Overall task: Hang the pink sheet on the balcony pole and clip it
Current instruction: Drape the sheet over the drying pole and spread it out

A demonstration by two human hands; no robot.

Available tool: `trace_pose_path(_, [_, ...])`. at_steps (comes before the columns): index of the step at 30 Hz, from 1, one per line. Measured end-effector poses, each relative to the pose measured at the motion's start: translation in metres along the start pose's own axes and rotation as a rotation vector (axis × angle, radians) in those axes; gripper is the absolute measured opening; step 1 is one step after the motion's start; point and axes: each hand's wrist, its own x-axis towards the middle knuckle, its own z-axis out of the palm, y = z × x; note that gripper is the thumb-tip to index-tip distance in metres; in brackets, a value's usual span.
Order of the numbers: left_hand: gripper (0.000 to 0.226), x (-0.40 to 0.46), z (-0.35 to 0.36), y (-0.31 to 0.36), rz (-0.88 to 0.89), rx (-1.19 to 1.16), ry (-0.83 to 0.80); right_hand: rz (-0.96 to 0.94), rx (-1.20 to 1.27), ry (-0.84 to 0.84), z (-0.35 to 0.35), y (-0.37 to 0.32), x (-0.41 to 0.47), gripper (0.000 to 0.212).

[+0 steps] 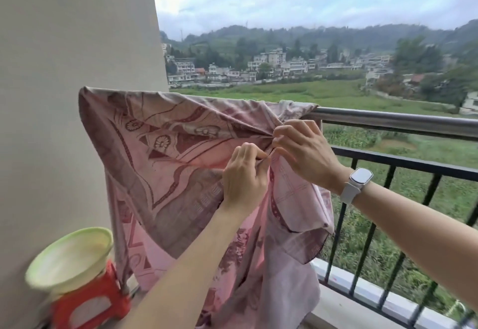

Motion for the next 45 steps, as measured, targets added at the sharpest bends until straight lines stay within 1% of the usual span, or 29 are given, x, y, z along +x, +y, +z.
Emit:
trace_pose_path(2, [0.009, -0.008, -0.006, 0.005, 0.014, 0.019, -0.029, 0.001, 0.042, -0.021, -0.011, -0.01, -0.005, 0.021])
trace_pose_path(5, [0.012, -0.028, -0.016, 0.01, 0.014, 0.015, -0.027, 0.028, 0.096, -0.024, -0.02, -0.03, -0.016, 0.02])
trace_pose_path(8, [0.017, -0.059, -0.024, 0.008, 0.003, 0.03, -0.06, 0.076, 0.168, -0.037, -0.019, -0.055, -0.041, 0.007])
trace_pose_path(9, [0.017, -0.07, -0.027, 0.006, 0.005, 0.044, -0.083, 0.081, 0.194, -0.045, -0.018, -0.064, -0.052, 0.005])
trace_pose_path(11, [0.014, -0.094, -0.034, 0.005, 0.025, 0.047, -0.146, 0.048, 0.194, -0.069, -0.015, -0.077, -0.075, 0.006])
trace_pose_path(13, [0.01, -0.114, -0.041, 0.005, 0.024, -0.005, -0.225, -0.046, 0.115, -0.139, -0.011, -0.083, -0.089, 0.01])
trace_pose_path(15, [0.013, -0.121, -0.047, 0.005, -0.049, -0.115, -0.29, -0.123, 0.036, -0.206, -0.008, -0.079, -0.089, 0.016])
trace_pose_path(17, [0.019, -0.116, -0.054, 0.005, -0.183, -0.241, -0.339, -0.153, -0.014, -0.243, -0.007, -0.066, -0.078, 0.023])
trace_pose_path(19, [0.022, -0.108, -0.061, 0.007, -0.252, -0.291, -0.371, -0.184, -0.087, -0.274, -0.012, -0.047, -0.066, 0.029])
trace_pose_path(23, [0.025, -0.099, -0.071, 0.019, -0.254, -0.345, -0.373, -0.179, -0.224, -0.265, -0.033, -0.01, -0.052, 0.034])
trace_pose_path(26, [0.03, -0.093, -0.072, 0.029, -0.205, -0.349, -0.354, -0.121, -0.213, -0.197, -0.046, 0.004, -0.038, 0.035])
trace_pose_path(28, [0.028, -0.092, -0.074, 0.03, -0.188, -0.32, -0.34, -0.112, -0.127, -0.143, -0.049, 0.005, -0.031, 0.039])
trace_pose_path(30, [0.029, -0.096, -0.076, 0.027, -0.216, -0.248, -0.323, -0.103, 0.012, -0.119, -0.045, 0.004, -0.032, 0.046])
trace_pose_path(31, [0.032, -0.099, -0.076, 0.023, -0.245, -0.18, -0.311, -0.056, 0.095, -0.117, -0.042, 0.003, -0.036, 0.047])
trace_pose_path(32, [0.032, -0.103, -0.074, 0.02, -0.281, -0.087, -0.308, 0.032, 0.176, -0.101, -0.04, 0.004, -0.042, 0.045])
trace_pose_path(34, [0.025, -0.11, -0.064, 0.015, -0.384, 0.148, -0.329, 0.205, 0.279, -0.035, -0.038, 0.01, -0.057, 0.041])
trace_pose_path(36, [0.013, -0.111, -0.047, 0.014, -0.476, 0.38, -0.353, 0.257, 0.259, -0.055, -0.037, 0.022, -0.073, 0.041])
trace_pose_path(38, [0.002, -0.107, -0.031, 0.016, -0.536, 0.483, -0.333, 0.266, 0.216, -0.105, -0.035, 0.033, -0.084, 0.042])
trace_pose_path(39, [0.007, -0.103, -0.023, 0.019, -0.551, 0.496, -0.307, 0.272, 0.206, -0.121, -0.034, 0.037, -0.087, 0.043])
trace_pose_path(41, [0.024, -0.093, -0.007, 0.024, -0.518, 0.473, -0.256, 0.286, 0.206, -0.136, -0.032, 0.042, -0.089, 0.044])
trace_pose_path(43, [0.036, -0.077, 0.01, 0.034, -0.402, 0.406, -0.192, 0.303, 0.224, -0.133, -0.03, 0.046, -0.086, 0.043])
trace_pose_path(45, [0.04, -0.052, 0.03, 0.044, -0.267, 0.329, -0.119, 0.292, 0.24, -0.124, -0.027, 0.048, -0.082, 0.041])
